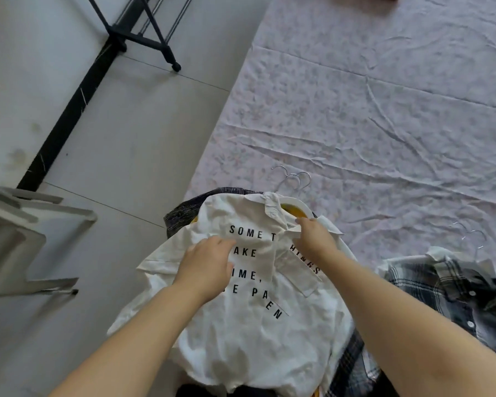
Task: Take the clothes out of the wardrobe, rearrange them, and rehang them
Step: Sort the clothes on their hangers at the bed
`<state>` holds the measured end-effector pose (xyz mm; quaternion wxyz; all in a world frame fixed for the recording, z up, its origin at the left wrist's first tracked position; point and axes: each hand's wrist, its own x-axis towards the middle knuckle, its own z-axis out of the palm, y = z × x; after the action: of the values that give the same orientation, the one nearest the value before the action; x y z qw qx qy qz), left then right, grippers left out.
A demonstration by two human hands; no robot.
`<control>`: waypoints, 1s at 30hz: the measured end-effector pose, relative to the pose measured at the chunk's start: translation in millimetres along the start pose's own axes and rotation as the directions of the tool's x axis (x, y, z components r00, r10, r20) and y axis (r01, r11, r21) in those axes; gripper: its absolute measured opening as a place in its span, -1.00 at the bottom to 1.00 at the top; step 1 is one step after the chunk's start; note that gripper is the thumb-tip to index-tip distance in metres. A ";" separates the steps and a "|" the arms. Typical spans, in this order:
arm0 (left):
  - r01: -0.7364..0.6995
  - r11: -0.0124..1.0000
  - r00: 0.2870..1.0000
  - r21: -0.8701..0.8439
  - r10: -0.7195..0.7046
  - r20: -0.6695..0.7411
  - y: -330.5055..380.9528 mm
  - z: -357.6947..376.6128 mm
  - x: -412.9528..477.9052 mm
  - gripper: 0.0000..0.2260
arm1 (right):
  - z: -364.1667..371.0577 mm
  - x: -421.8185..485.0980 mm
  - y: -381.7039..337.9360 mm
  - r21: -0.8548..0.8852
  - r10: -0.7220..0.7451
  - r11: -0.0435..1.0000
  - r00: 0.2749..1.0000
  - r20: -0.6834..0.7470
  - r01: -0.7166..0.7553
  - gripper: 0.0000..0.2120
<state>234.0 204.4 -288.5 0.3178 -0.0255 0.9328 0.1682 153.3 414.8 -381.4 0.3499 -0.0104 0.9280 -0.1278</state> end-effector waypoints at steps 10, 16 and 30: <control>-0.026 1.000 0.999 -0.014 0.027 0.045 -9.8 20.2 57.5 -0.64 | 14.8 80.5 14.6 0.060 0.124 0.991 0.988 -0.087 -0.119 -0.72; -0.063 0.998 0.998 -0.008 0.063 0.015 -11.6 22.8 47.0 -0.62 | 9.4 61.9 10.6 0.193 0.156 0.974 0.967 -0.202 -0.117 -0.78; -0.395 0.918 0.848 -0.030 0.353 -0.395 29.4 -26.9 -41.5 -0.53 | -15.1 -157.7 -37.3 0.304 -0.032 0.891 0.716 -0.697 0.336 -0.92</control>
<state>246.8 220.7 -234.9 0.0893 0.1070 0.9528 0.2698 259.9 399.2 -259.4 -0.0318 0.0158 0.9364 -0.3491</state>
